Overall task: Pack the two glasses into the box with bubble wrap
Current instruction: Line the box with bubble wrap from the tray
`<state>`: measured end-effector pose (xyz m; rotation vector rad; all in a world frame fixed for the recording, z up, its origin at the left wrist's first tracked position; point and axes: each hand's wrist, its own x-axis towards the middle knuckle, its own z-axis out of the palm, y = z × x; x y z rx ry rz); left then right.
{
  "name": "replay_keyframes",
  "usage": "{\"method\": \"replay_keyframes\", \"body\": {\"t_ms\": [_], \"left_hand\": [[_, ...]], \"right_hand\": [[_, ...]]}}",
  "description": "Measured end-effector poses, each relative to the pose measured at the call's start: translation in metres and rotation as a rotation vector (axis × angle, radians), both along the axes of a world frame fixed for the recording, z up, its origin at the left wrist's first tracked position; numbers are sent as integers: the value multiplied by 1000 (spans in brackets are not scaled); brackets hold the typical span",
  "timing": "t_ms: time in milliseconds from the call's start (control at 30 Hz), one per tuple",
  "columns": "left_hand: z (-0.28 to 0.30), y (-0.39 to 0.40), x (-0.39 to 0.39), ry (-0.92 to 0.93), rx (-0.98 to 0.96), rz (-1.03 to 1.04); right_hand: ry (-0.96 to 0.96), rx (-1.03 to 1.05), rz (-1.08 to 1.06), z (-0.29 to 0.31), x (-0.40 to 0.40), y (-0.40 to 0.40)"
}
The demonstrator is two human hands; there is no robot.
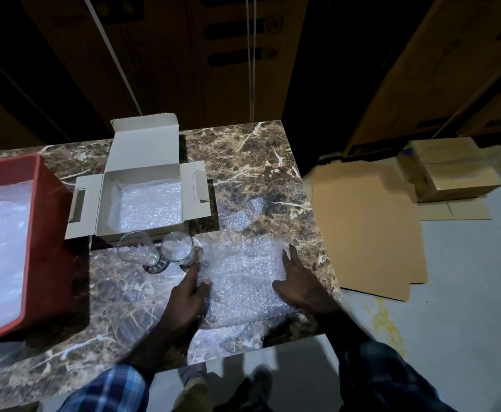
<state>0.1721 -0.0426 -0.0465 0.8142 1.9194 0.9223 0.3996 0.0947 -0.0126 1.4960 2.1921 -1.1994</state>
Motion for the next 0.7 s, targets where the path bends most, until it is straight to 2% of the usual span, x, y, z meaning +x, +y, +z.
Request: {"method": "replay_keyframes", "body": {"t_ms": [167, 400, 567, 700], "left_hand": [[9, 5, 10, 125, 1, -8], [0, 10, 23, 330, -104, 11], [8, 16, 39, 503, -172, 39], [4, 20, 43, 570, -188, 40]], "right_hand": [[-84, 164, -40, -15, -6, -5], [-78, 486, -111, -25, -11, -10], [-35, 588, -169, -31, -13, -12], [72, 642, -213, -38, -12, -9]]}}
